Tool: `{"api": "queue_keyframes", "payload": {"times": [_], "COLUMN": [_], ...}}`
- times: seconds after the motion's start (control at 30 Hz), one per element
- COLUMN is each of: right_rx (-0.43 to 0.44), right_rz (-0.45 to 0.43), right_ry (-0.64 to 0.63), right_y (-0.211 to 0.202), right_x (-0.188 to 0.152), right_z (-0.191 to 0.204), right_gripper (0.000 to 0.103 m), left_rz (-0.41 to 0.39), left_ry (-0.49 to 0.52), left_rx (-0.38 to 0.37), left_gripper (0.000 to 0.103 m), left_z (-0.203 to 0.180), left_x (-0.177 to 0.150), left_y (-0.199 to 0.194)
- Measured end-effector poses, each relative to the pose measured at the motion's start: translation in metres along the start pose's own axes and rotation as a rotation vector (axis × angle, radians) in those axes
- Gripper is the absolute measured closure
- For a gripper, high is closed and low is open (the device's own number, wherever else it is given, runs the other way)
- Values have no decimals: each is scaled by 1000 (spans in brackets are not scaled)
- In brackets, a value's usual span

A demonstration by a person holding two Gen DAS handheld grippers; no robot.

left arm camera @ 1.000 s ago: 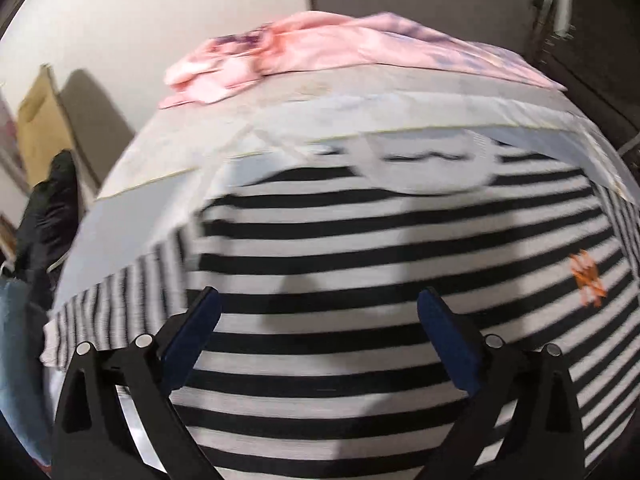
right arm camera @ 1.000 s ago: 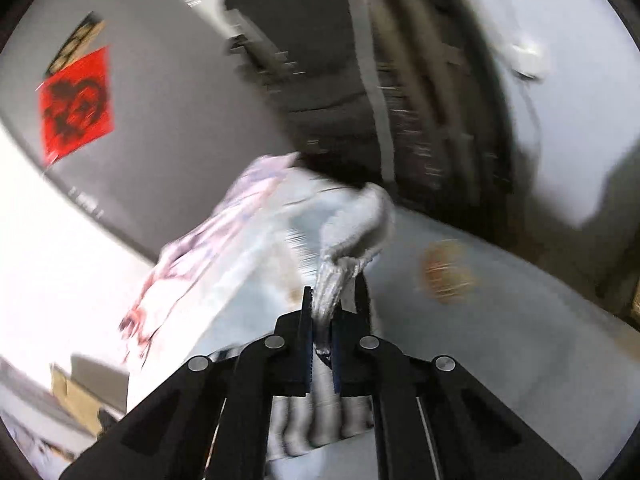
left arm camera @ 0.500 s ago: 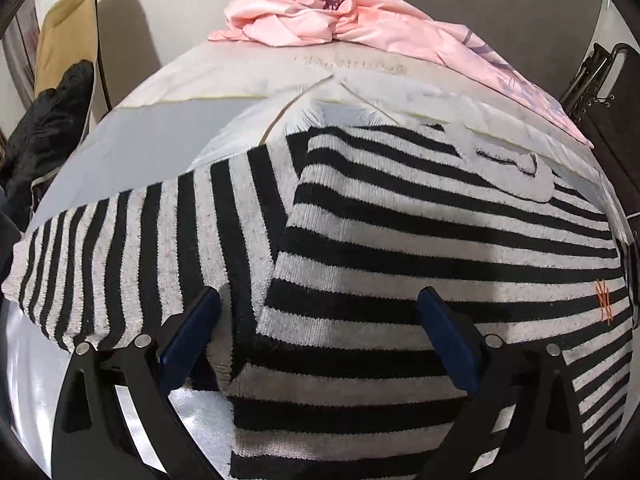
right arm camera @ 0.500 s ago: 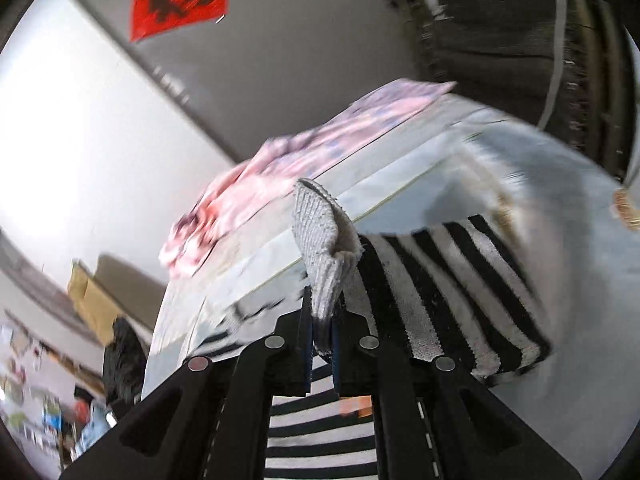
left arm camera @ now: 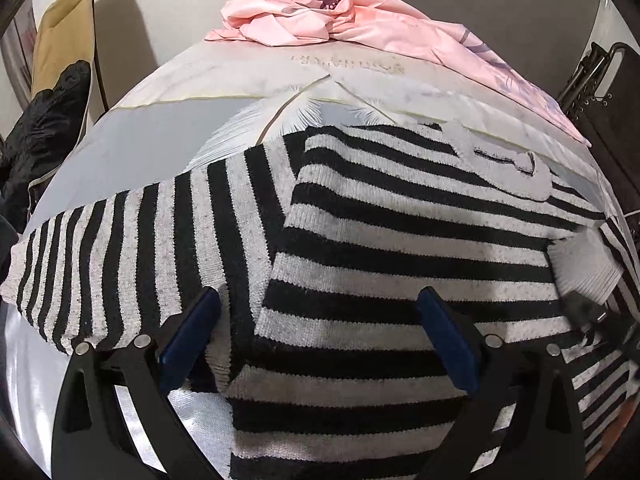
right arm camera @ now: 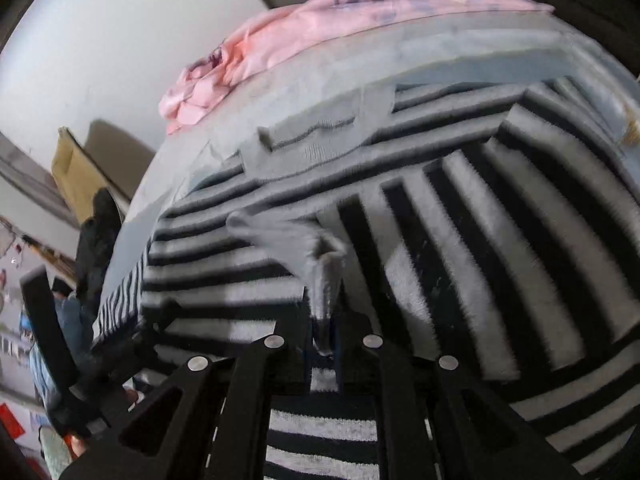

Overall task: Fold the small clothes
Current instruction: 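Lift the sleeve with the right tool, fold it across the body, release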

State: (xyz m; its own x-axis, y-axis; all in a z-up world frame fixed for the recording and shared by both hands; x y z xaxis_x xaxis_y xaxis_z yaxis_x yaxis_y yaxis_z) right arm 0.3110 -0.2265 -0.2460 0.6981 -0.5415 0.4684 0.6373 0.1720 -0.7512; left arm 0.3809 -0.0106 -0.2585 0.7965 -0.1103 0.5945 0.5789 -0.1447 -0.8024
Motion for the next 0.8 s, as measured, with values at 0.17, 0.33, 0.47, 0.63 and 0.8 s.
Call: {"api": "queue_keyframes", "payload": {"times": [0.17, 0.33, 0.47, 0.63, 0.8], "right_rx": [66, 5, -74, -12, -4], "right_rz": [-14, -221, -314, -350, -378], "right_ry": [-81, -131, -46, 99, 156], "right_y": [-28, -101, -127, -140, -139], "right_x": [-2, 28, 52, 54, 50], "right_z": [8, -32, -92, -137, -163], "right_gripper": [63, 53, 53, 53, 54], "left_rz": [-21, -16, 69, 98, 163], "left_ry": [32, 104, 148, 148, 142], "left_rx": [-30, -99, -270, -368, -343], "left_gripper": [7, 7, 7, 8, 60], "left_z": [-9, -41, -91, -143, -169], "left_x": [0, -11, -23, -17, -16], "left_y": [-6, -27, -37, -43, -19]}}
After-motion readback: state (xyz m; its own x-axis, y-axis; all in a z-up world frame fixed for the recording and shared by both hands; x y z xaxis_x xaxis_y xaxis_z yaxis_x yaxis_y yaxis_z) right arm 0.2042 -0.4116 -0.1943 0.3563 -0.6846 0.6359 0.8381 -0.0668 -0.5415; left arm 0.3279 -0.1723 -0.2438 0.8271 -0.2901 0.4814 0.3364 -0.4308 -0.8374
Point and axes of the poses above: each gripper's, at about its wrist camera, not at the fingertips, and y roughly the way its jaws point, z to its left, x to its top, the point moved 9 cm from there along y, roughly the way its jaws point, and after that the axes turned 6 degrees about -z, right-handed, at the moved point
